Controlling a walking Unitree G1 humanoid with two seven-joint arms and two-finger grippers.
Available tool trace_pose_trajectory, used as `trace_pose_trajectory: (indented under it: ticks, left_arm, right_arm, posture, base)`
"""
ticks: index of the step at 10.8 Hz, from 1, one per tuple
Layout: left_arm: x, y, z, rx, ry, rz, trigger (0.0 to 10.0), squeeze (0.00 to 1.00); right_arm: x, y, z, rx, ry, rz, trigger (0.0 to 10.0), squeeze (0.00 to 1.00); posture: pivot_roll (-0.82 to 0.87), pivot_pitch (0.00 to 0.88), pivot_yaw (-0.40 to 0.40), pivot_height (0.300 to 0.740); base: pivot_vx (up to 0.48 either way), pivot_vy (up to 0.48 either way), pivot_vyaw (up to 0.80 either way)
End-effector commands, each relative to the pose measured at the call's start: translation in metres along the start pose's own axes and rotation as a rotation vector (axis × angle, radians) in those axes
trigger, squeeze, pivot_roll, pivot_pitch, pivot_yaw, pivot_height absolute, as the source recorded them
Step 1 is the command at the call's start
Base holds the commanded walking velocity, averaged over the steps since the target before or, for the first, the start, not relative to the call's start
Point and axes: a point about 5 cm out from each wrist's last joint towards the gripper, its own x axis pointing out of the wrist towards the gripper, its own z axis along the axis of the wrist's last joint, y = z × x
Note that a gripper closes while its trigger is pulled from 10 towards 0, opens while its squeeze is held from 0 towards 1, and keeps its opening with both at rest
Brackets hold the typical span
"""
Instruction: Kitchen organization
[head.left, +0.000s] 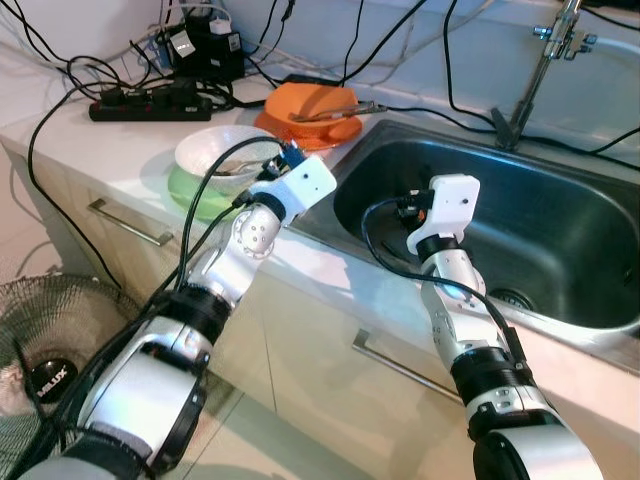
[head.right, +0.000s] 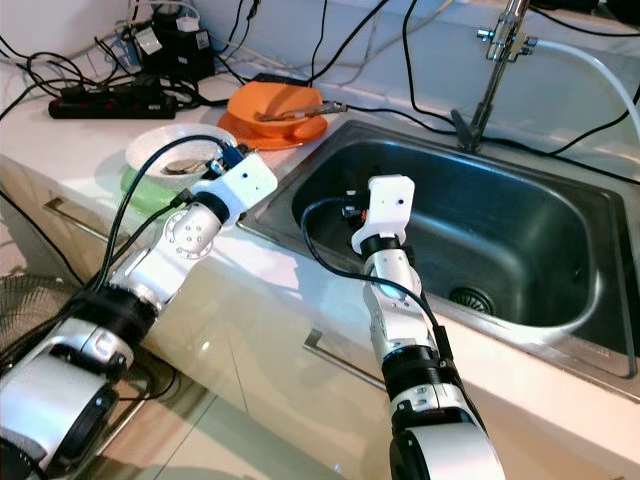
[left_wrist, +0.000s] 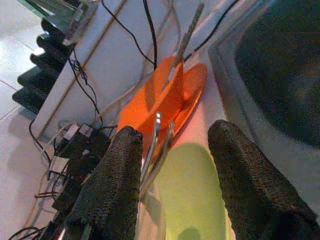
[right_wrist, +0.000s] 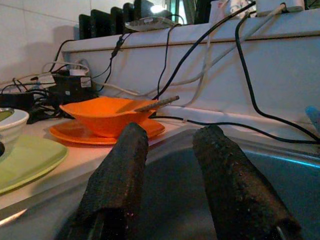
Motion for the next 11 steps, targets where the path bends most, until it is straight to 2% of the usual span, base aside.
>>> trace_pose_trajectory:
  ticks: [1, 2, 3, 4, 5, 6, 7, 11]
  left_arm:
    - [0.0038, 0.0058, 0.0038, 0.025, -0.011, 0.014, 10.0, 0.00]
    - [0.0051, 0.0057, 0.0029, 0.030, -0.006, 0.012, 10.0, 0.00]
    - [0.0062, 0.0053, 0.0023, 0.031, -0.006, 0.014, 8.0, 0.00]
    - [0.0066, 0.0054, 0.0025, 0.029, -0.006, 0.016, 1.8, 0.00]
    - [0.0078, 0.0058, 0.0030, 0.031, -0.008, 0.022, 4.5, 0.00]
    - [0.0092, 0.0062, 0.0038, 0.031, -0.007, 0.025, 4.1, 0.00]
    - [0.0103, 0.0059, 0.0049, 0.036, -0.013, 0.020, 0.0, 0.00]
    - [0.0122, 0.0072, 0.0060, 0.037, -0.018, 0.026, 0.0, 0.00]
  right_arm:
    - [0.0003, 0.0003, 0.0013, -0.003, 0.001, 0.000, 10.0, 0.00]
    - [0.0000, 0.0008, 0.0009, 0.001, 0.002, -0.002, 10.0, 0.00]
    - [-0.0003, 0.0025, 0.0003, 0.009, 0.003, -0.002, 10.0, 0.00]
    - [-0.0003, 0.0031, 0.0002, 0.011, 0.003, -0.002, 10.0, 0.00]
    - [-0.0005, 0.0039, -0.0003, 0.014, 0.003, -0.001, 10.0, 0.00]
    - [-0.0002, 0.0042, -0.0003, 0.016, 0.004, -0.002, 10.0, 0.00]
    - [0.0000, 0.0042, -0.0002, 0.016, 0.004, -0.004, 10.0, 0.00]
    - [-0.0008, 0.0016, -0.0015, 0.021, 0.011, -0.017, 10.0, 0.00]
  posture:
    - [0.16, 0.000, 0.000, 0.740]
    - [0.16, 0.000, 0.005, 0.740]
    - [0.16, 0.000, 0.006, 0.740]
    - [0.16, 0.000, 0.006, 0.740]
    - [0.16, 0.000, 0.009, 0.740]
    - [0.15, 0.000, 0.009, 0.740]
    - [0.15, 0.000, 0.008, 0.740]
    - [0.15, 0.000, 0.007, 0.740]
  base:
    - [0.000, 0.000, 0.00]
    - [0.000, 0.000, 0.00]
    - [0.000, 0.000, 0.00]
    - [0.000, 0.000, 0.00]
    - [0.000, 0.000, 0.00]
    - [0.000, 0.000, 0.00]
    - [0.000, 0.000, 0.00]
    - [0.000, 0.000, 0.00]
